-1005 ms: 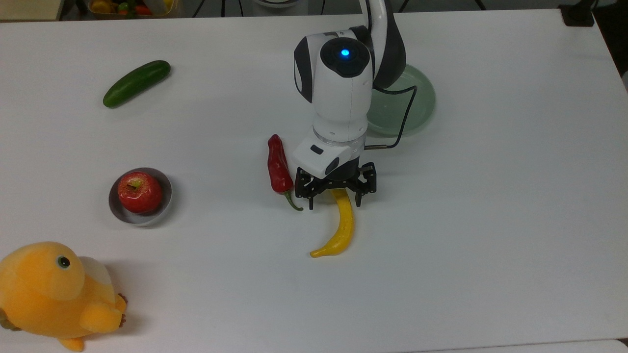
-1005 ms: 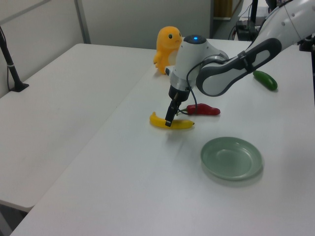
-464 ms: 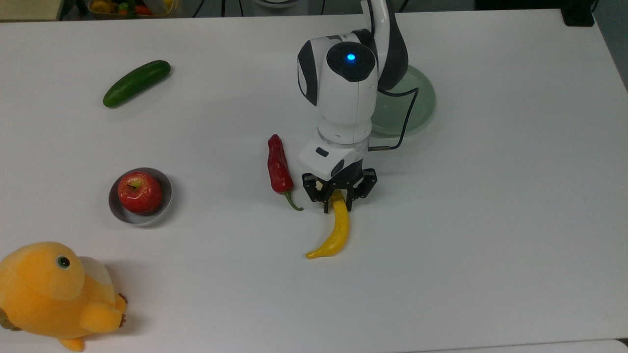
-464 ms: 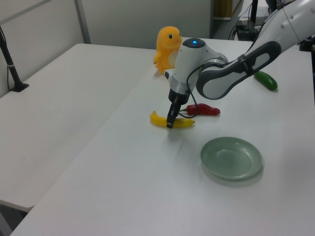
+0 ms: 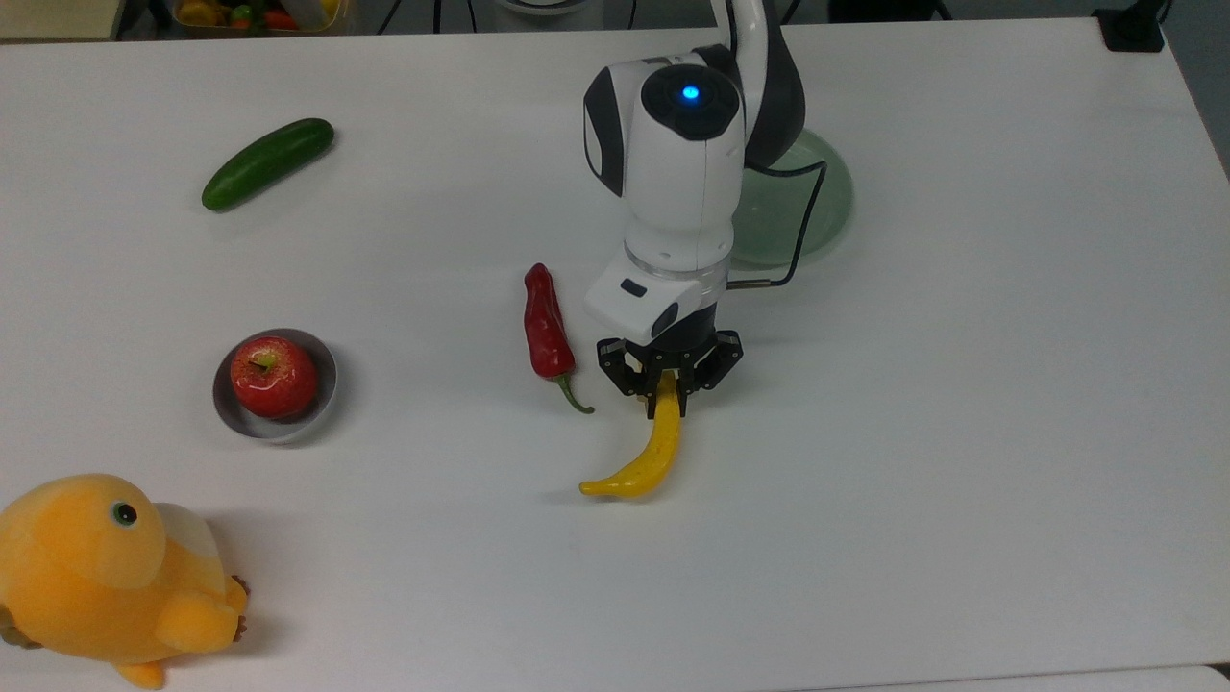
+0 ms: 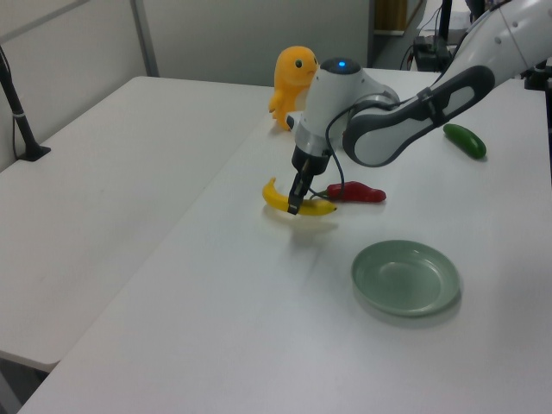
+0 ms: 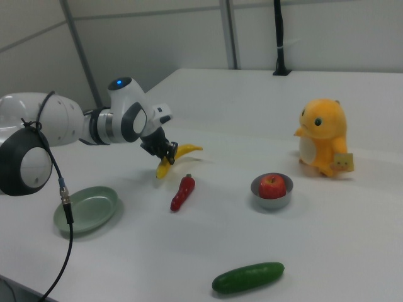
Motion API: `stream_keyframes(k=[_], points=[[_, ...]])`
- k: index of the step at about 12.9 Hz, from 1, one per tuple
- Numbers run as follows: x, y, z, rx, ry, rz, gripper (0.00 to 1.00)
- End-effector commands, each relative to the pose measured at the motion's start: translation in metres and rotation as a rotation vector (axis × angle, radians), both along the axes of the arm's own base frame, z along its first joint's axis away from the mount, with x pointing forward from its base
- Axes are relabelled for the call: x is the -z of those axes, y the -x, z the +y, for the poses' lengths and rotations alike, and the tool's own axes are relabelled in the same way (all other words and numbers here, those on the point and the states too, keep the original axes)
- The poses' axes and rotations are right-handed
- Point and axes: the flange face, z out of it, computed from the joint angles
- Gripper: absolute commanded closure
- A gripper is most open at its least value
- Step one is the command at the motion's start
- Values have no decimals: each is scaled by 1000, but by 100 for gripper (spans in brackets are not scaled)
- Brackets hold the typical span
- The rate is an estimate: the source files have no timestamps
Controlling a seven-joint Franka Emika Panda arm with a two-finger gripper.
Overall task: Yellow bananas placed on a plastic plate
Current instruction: 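Close the gripper on the yellow banana's stem end, then lift the banana and carry it over the pale green plate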
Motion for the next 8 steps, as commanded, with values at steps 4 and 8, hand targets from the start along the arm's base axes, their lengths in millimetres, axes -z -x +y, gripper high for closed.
stream_keyframes(k=[4, 8], points=[[-117, 63, 13, 71, -20, 104, 80], [-141, 140, 36, 17, 30, 236, 80]])
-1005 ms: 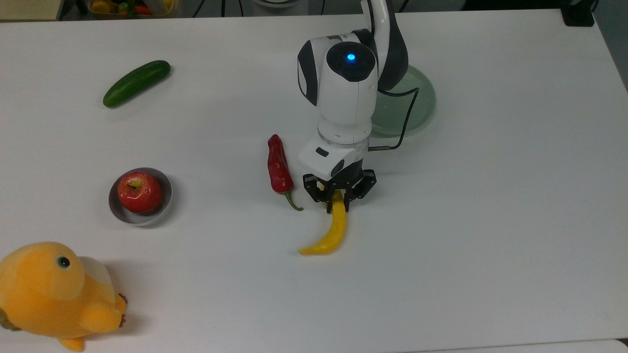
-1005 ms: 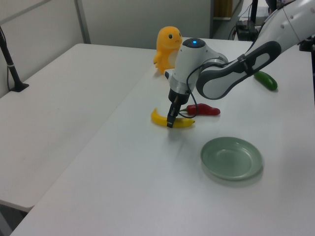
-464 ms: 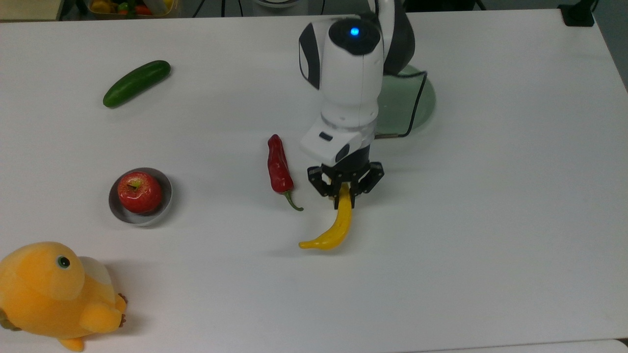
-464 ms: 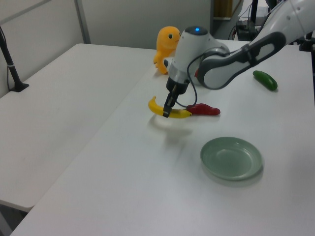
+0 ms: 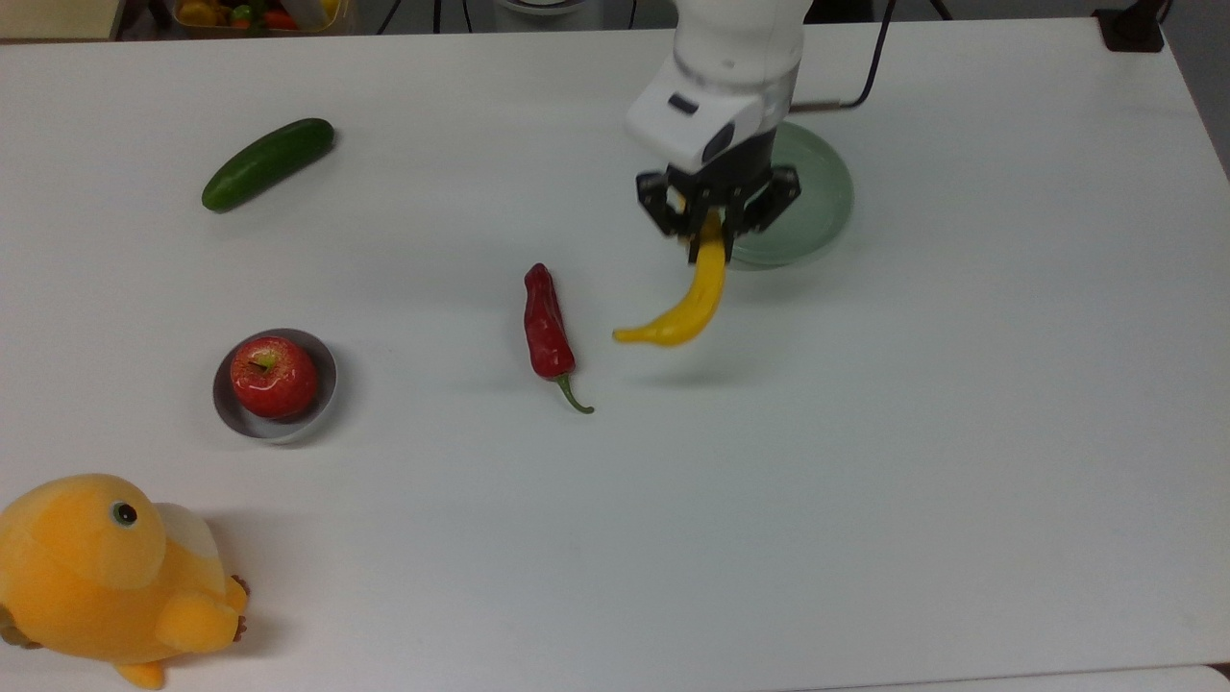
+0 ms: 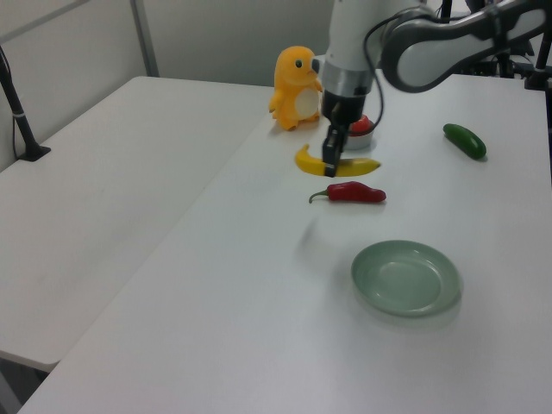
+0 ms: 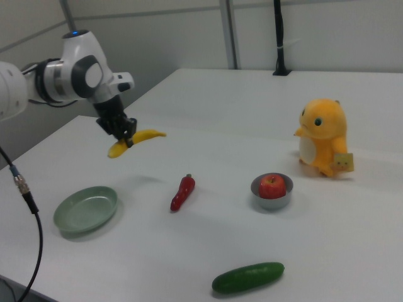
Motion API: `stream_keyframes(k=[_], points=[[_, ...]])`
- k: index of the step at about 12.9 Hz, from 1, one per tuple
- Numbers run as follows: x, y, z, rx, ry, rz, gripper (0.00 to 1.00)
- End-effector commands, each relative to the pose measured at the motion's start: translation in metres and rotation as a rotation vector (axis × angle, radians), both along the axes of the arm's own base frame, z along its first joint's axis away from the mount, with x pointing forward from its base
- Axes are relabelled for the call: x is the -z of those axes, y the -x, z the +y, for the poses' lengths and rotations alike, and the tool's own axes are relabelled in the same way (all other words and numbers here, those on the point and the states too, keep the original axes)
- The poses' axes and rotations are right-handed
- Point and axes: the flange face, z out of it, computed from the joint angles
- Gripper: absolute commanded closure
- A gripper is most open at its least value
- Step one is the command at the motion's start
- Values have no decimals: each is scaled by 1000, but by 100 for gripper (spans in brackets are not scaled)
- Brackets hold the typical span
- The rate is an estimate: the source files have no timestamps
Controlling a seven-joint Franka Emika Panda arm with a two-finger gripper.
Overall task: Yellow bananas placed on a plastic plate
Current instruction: 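Lift the banana and carry it over the pale green plate, then lower the banana onto the plate and open the gripper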
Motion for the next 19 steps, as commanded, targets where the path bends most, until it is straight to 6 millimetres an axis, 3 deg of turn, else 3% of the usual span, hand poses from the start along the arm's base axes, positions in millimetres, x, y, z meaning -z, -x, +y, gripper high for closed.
stream_keyframes(k=[1, 3, 6, 9, 12, 14, 17, 18, 19], points=[[2, 73, 14, -13, 36, 93, 79], [12, 99, 29, -18, 57, 137, 79], [44, 126, 50, -44, 87, 196, 79], [88, 137, 76, -59, 105, 258, 79], [112, 144, 93, -96, 118, 286, 76], [117, 139, 97, -97, 95, 260, 75], [118, 139, 102, -105, 90, 253, 50], [116, 139, 102, -104, 90, 252, 22], [114, 139, 102, -104, 91, 253, 0]])
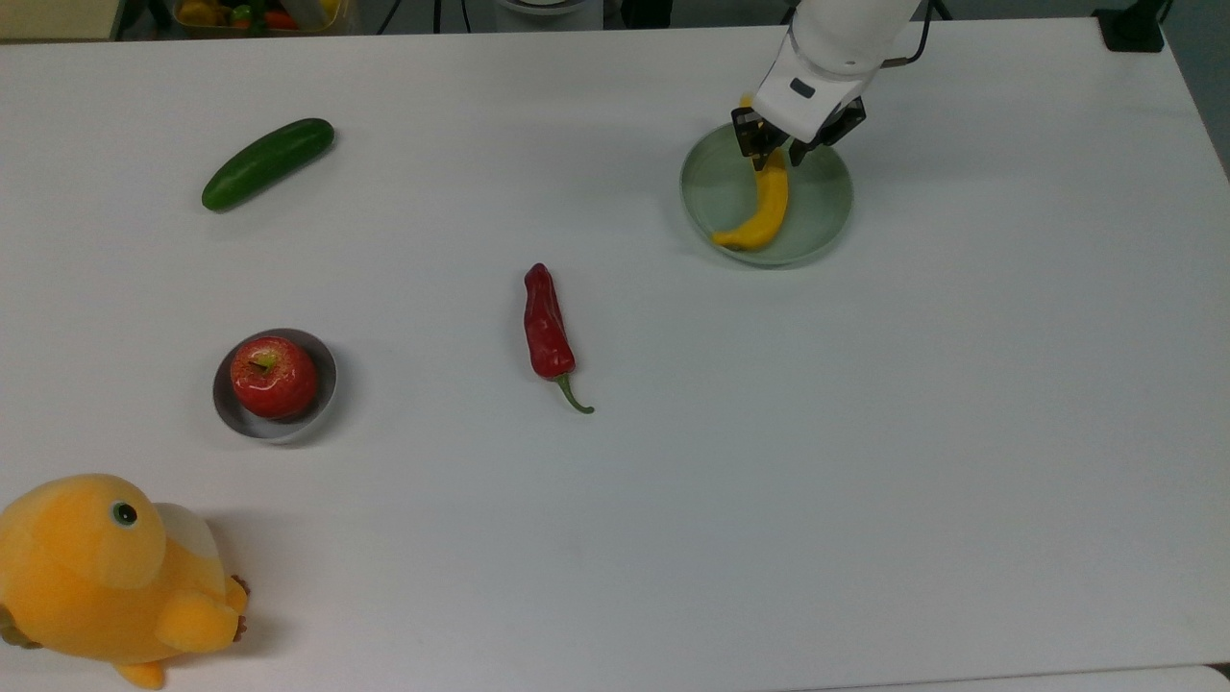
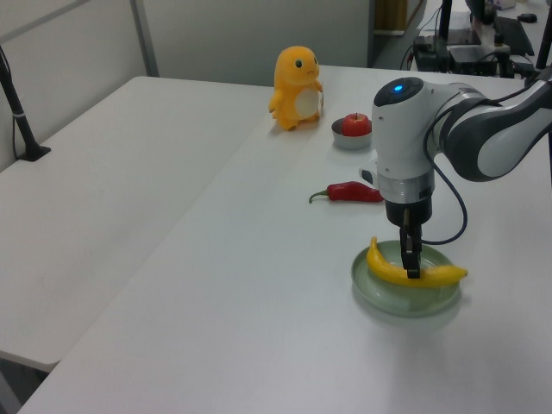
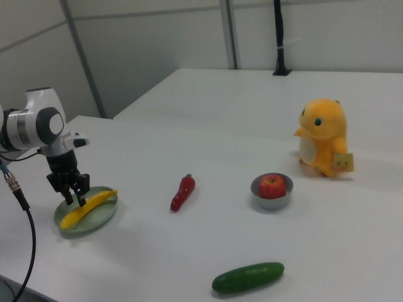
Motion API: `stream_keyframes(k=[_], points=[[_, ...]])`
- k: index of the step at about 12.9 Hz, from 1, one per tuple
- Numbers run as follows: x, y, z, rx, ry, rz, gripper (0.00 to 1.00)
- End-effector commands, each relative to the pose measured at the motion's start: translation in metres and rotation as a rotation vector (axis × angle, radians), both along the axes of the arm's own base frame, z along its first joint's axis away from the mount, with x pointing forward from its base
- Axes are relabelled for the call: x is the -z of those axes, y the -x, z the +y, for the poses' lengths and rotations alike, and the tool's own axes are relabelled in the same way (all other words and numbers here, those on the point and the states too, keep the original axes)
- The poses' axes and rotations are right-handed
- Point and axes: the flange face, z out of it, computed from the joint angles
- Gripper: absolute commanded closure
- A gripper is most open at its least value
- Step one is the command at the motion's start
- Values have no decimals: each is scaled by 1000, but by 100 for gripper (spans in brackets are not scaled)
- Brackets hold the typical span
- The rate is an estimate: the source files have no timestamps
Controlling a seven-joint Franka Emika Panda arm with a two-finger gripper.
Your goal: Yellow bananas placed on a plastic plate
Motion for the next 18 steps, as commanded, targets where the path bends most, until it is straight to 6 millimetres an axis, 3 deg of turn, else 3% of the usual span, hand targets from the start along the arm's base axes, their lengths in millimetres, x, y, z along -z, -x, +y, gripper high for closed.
stream_keyframes(k=[1, 2, 6, 8, 10, 11, 13, 15, 18], points=[[-8, 1, 4, 5, 1, -28, 0], [-11, 0, 3, 7, 0, -31, 0], [-77, -7, -9, 40, 1, -73, 0], [-134, -12, -37, 96, 1, -121, 0], [-173, -15, -59, 141, 6, -139, 0], [-198, -17, -78, 177, 17, -143, 0], [-229, -20, -112, 244, 15, -156, 0], [-253, -22, -149, 305, 8, -173, 0], [-261, -31, -201, 399, -28, -155, 0]])
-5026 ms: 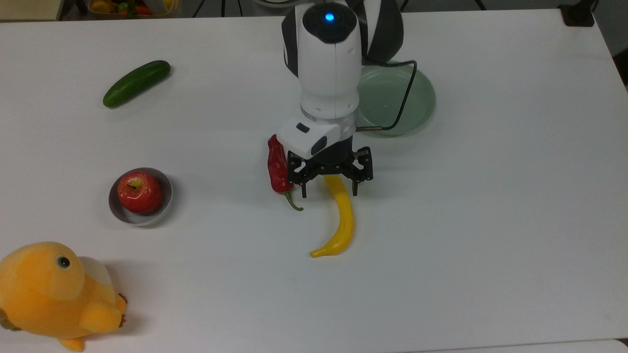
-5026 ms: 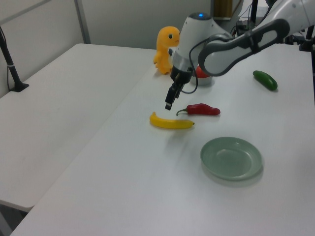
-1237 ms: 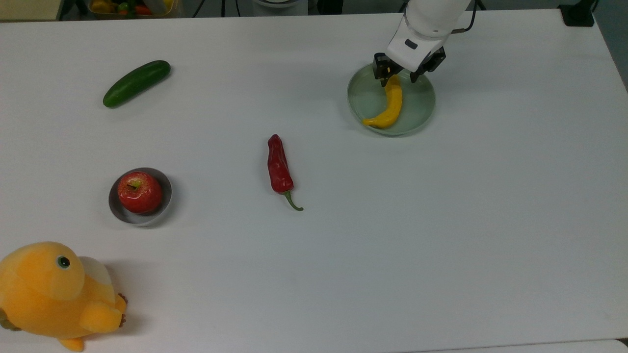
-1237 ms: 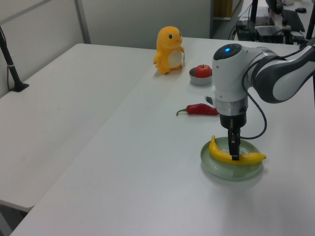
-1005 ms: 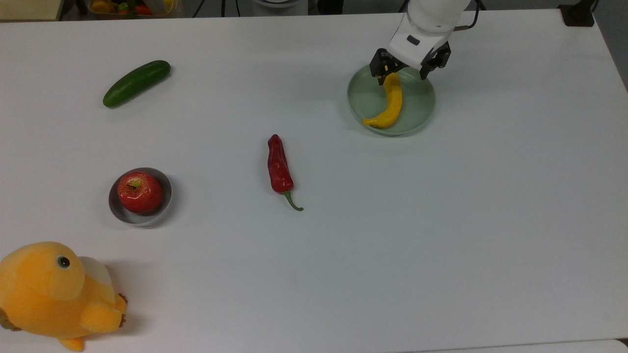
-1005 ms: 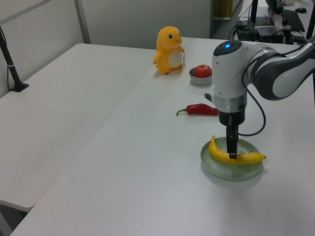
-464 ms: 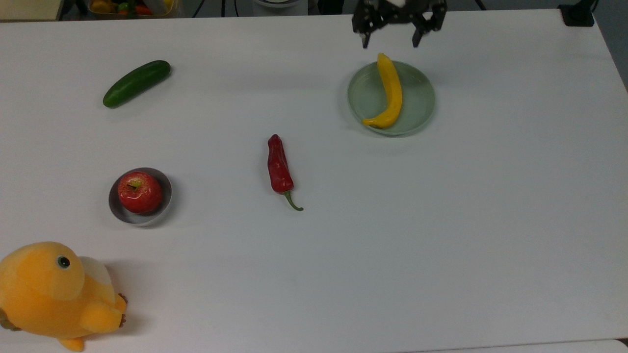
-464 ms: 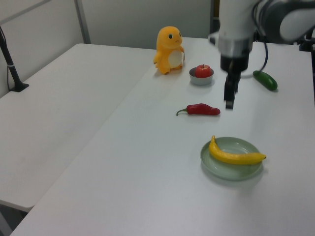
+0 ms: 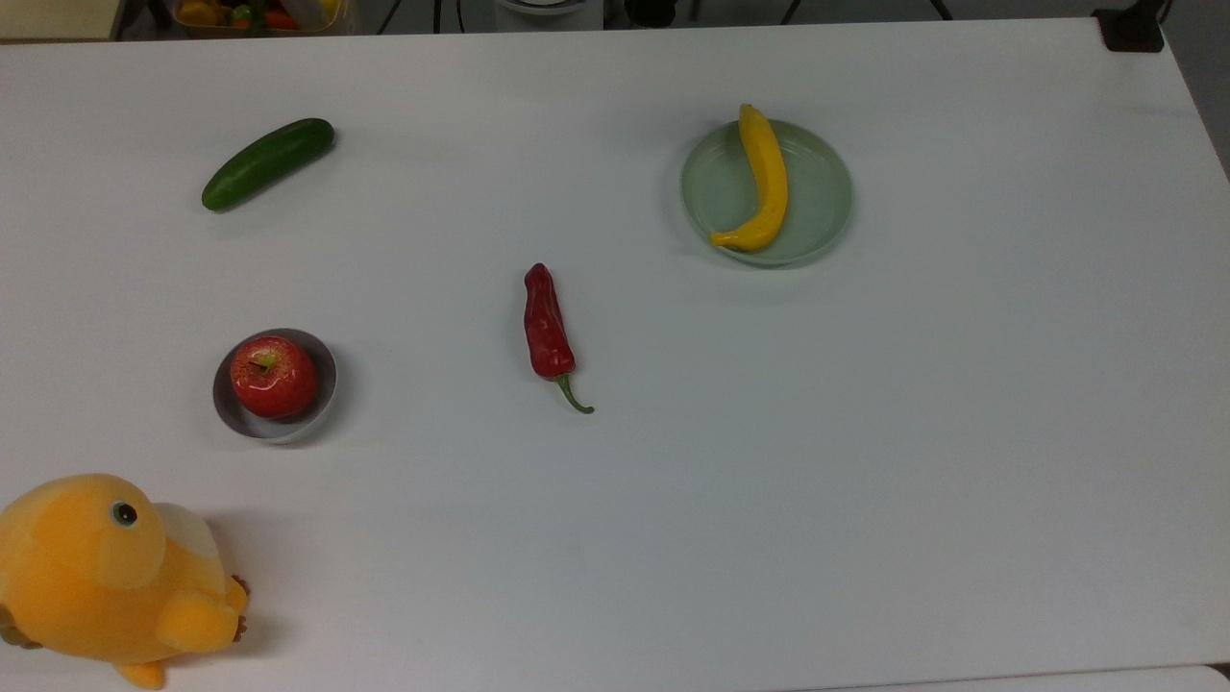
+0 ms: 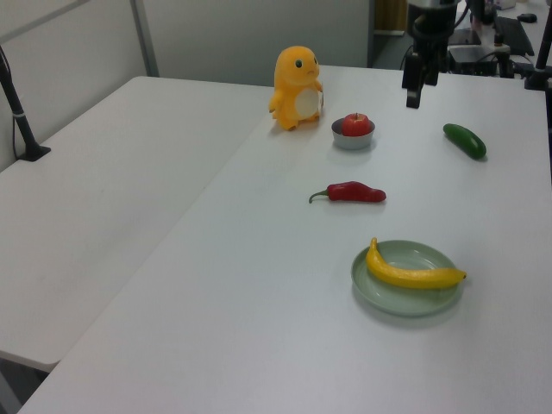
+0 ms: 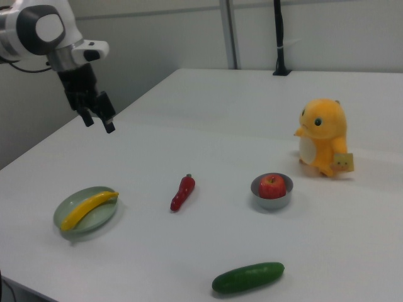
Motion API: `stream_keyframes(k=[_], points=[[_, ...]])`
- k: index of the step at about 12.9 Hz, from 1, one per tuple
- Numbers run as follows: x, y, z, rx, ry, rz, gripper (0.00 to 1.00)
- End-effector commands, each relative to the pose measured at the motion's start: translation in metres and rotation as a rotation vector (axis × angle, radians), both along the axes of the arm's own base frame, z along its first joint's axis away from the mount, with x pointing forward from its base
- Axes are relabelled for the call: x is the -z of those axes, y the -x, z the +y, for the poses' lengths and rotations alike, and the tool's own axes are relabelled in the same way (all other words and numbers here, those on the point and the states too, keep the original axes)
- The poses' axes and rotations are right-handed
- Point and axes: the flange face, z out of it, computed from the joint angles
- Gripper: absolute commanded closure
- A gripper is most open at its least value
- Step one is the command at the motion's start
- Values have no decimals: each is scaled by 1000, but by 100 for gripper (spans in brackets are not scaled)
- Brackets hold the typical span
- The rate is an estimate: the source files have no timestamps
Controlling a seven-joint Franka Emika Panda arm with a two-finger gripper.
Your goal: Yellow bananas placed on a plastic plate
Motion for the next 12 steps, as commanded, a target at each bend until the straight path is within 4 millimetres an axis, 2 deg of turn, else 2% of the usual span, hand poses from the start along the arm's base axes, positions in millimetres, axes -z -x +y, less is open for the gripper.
stream_keyframes(k=[1, 4, 7, 10, 12], points=[[-8, -3, -36, 40, -41, 15, 0], [-6, -11, -55, -12, -44, 11, 0], [-9, -24, -89, -158, -118, -35, 0], [-11, -38, -114, -253, -112, -89, 0], [-13, -39, -120, -253, -172, -94, 0]])
